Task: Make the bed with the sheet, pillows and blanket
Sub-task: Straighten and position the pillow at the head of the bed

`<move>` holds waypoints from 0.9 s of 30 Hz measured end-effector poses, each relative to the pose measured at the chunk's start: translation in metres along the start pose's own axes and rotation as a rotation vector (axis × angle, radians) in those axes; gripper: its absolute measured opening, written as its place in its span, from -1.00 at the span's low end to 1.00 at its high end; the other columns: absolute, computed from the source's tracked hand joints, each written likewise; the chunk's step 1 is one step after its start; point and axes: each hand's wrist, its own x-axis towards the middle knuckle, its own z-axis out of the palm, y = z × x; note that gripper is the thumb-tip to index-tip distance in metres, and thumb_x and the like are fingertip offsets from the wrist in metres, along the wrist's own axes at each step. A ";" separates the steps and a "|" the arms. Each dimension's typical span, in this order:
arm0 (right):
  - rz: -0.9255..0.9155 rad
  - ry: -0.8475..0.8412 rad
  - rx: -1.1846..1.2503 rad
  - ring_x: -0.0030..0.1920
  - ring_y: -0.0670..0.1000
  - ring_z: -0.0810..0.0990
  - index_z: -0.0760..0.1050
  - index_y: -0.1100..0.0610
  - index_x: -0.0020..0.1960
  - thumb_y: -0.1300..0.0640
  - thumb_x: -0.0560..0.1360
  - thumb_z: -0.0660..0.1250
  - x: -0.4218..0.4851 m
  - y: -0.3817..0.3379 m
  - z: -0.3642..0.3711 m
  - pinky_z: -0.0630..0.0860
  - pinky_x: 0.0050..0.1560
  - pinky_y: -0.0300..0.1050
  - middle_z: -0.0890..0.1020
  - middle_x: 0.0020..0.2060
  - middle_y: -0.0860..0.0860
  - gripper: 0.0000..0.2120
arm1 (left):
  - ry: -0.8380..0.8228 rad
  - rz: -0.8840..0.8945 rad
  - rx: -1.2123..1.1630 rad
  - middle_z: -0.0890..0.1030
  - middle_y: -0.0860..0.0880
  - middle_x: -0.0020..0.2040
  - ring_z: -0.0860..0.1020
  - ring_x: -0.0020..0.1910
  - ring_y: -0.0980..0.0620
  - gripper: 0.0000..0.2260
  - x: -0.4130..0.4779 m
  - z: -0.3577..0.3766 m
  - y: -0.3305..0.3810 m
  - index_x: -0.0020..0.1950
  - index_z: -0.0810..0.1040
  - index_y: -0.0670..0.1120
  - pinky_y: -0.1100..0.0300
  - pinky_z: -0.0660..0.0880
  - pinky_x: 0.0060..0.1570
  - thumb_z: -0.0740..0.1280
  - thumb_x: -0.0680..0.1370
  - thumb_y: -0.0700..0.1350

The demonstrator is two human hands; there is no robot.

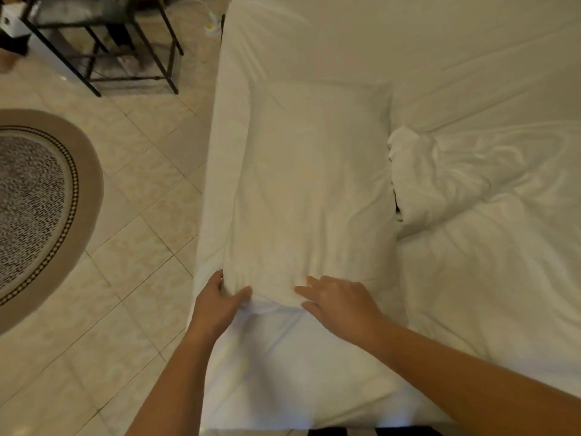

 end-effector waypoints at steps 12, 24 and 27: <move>0.572 0.214 0.269 0.57 0.15 0.18 0.10 -0.08 0.64 -0.28 0.61 0.19 0.063 0.112 -0.040 0.29 0.49 0.16 0.19 0.61 0.04 -0.32 | 0.159 0.163 -0.047 0.28 -0.08 0.64 0.27 0.60 -0.04 -0.27 0.087 -0.004 0.087 0.69 0.16 0.04 0.12 0.24 0.45 0.37 0.62 0.21; 0.875 0.267 0.430 0.59 0.22 0.12 -0.06 -0.09 0.66 -0.51 0.51 0.08 0.136 0.157 -0.005 0.09 0.55 0.17 0.10 0.63 0.15 -0.12 | 0.055 0.143 -0.065 0.35 0.01 0.60 0.39 0.53 -0.09 -0.16 0.179 0.039 0.135 0.70 0.05 0.14 0.12 0.29 0.40 0.34 0.54 0.38; 0.924 0.277 0.450 0.59 0.21 0.13 -0.09 -0.17 0.65 -0.58 0.47 0.03 0.141 0.162 0.003 0.11 0.55 0.20 0.08 0.64 0.10 -0.11 | 0.021 0.130 -0.123 0.31 0.08 0.61 0.39 0.49 0.00 -0.15 0.186 0.046 0.133 0.69 0.02 0.20 0.15 0.26 0.35 0.33 0.53 0.42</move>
